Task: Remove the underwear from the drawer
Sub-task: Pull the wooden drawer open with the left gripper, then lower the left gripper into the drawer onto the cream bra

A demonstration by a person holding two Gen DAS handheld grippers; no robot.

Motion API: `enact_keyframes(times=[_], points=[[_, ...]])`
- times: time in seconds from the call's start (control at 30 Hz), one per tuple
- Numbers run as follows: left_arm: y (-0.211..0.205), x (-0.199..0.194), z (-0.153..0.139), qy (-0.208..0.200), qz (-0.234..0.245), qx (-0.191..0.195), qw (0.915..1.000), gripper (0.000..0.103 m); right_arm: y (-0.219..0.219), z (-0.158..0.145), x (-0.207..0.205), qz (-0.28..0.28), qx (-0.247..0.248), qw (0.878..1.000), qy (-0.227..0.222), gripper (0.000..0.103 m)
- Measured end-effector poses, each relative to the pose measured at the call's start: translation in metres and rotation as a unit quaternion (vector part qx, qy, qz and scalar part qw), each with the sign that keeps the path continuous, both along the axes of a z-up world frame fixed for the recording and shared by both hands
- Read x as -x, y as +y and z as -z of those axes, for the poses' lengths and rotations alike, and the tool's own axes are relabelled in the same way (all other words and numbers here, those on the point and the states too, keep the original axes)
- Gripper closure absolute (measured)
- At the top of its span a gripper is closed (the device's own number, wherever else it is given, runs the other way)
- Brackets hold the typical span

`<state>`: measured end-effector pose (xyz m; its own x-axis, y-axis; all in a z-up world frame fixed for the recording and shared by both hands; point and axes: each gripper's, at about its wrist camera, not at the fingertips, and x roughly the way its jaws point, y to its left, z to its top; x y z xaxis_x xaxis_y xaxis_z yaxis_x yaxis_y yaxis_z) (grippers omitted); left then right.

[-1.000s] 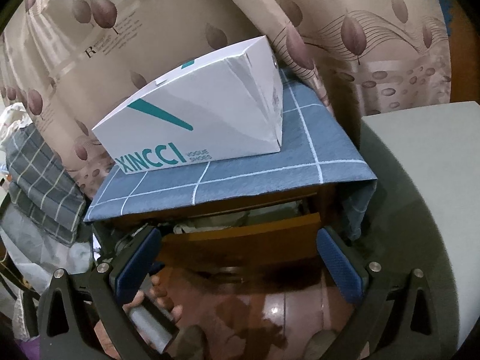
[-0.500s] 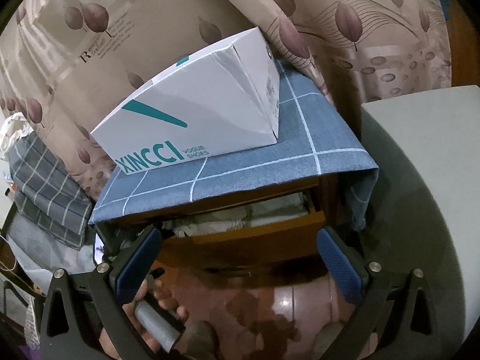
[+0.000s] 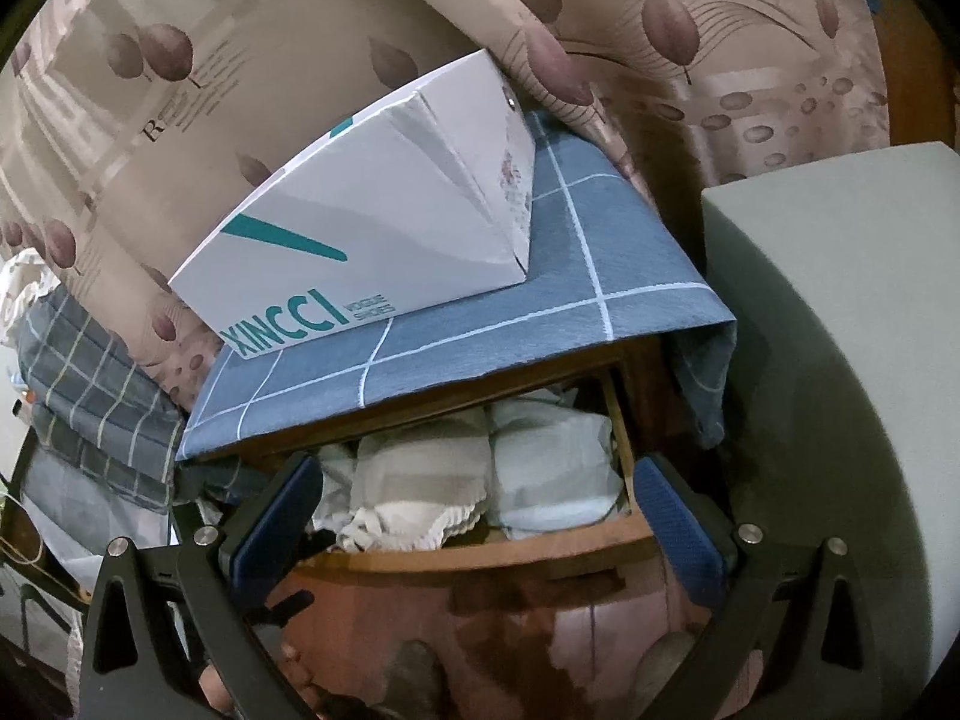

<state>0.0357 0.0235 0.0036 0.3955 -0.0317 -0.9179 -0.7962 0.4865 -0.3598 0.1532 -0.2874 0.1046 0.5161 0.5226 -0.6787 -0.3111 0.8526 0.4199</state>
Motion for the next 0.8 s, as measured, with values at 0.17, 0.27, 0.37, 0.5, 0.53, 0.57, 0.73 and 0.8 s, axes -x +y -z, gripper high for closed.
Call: enact_keyframes(times=[0.17,0.27,0.37,0.5,0.53,0.57,0.73,0.8], points=[[-0.012,0.006,0.008,-0.004,0.026,-0.002,0.9996,0.011,-0.003,0.001,-0.002,0.004,-0.005,1.0,0.005,0.0],[-0.003,0.012,0.007,0.002,0.045,-0.005,0.999,0.011,-0.003,0.002,-0.002,0.003,-0.007,1.0,0.009,0.0],[-0.004,0.008,0.009,0.006,0.053,0.001,0.9986,0.011,-0.003,0.002,-0.002,0.002,-0.008,1.0,0.011,0.0],[-0.005,0.008,0.002,0.014,0.059,0.008,0.9981,0.011,-0.003,0.003,-0.003,0.001,-0.009,1.0,0.015,0.0],[-0.005,0.007,0.005,0.013,0.058,0.012,0.9981,0.011,-0.003,0.003,-0.003,0.001,-0.01,1.0,0.015,0.0],[-0.003,0.007,0.006,0.015,0.062,0.014,0.9978,0.011,-0.003,0.003,-0.003,0.001,-0.01,1.0,0.015,0.0],[0.002,0.017,0.005,0.023,0.07,0.026,0.997,0.01,-0.003,0.004,-0.004,-0.001,-0.009,1.0,0.018,0.0],[0.008,0.011,0.01,0.018,0.069,0.029,0.997,0.01,-0.004,0.005,-0.003,0.0,-0.01,1.0,0.019,0.0]])
